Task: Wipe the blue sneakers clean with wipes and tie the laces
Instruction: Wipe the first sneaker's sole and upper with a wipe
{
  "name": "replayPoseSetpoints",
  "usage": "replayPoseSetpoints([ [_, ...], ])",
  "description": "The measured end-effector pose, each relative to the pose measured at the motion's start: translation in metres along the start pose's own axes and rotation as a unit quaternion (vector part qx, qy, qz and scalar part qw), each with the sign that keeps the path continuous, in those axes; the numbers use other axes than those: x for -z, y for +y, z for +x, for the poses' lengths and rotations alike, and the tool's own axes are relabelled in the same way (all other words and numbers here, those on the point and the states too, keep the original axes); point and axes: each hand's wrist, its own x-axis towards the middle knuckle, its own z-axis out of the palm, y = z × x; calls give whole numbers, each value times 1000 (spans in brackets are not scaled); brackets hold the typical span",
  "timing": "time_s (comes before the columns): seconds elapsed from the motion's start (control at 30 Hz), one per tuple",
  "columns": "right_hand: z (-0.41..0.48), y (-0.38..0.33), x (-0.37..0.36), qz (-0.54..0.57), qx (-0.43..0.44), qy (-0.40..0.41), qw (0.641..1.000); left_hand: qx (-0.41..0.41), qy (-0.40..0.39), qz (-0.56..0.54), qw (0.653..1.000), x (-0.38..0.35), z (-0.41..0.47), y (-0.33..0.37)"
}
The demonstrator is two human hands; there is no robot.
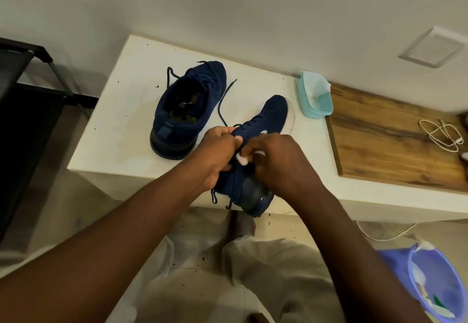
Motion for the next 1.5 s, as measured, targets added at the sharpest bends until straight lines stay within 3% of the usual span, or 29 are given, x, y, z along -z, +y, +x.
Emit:
replayPoseSetpoints([
  [0.07, 5, 4, 3, 21, -29, 15, 999, 0, 3, -19, 1000, 3, 2, -1],
  [0.2, 27, 33, 10, 16, -132, 155, 979, 6, -31, -41, 999, -6, -1, 0],
  [0.33, 5, 17, 7, 48, -63, 6, 997, -4, -14, -14, 1000, -7, -4, 0],
  [0.4, 2, 12, 8, 53, -44, -24, 997, -12, -2, -9, 1000, -3, -3, -1],
  [0.57, 27, 35, 6, 31, -129, 158, 978, 1, -27, -41, 999, -9, -2, -1],
  [0.73, 6, 7, 1, 2, -32, 7, 999, -11, 2, -9, 1000, -5, -1, -4],
  [0.93, 30, 35, 6, -18, -130, 118, 984, -5, -32, -44, 998, -10, -2, -2],
  [1.1, 2, 7, 8, 57, -37, -32, 997, -12, 8, -3, 1000, -5, 2, -7],
  [1.17, -3, 8, 13, 235, -39, -71, 969, -15, 23, -12, 1000, 0, 4, -5],
  [1.2, -3, 15, 16, 344, -71, -53, 935, -14, 24, -18, 999, 1, 5, -4],
  [1.3, -2, 41, 21, 588, -197, 9, 785, -19, 25, -15, 999, 3, 6, -3],
  [1.37, -4, 50, 21, 675, -219, -6, 704, -28, 31, 1, 999, 4, 7, -3],
  [1.43, -6, 54, 21, 712, -214, -30, 668, -36, 38, 36, 998, 6, 9, -2],
  [1.5, -6, 54, 22, 721, -206, -35, 661, -40, 31, 69, 996, 9, 8, 1],
])
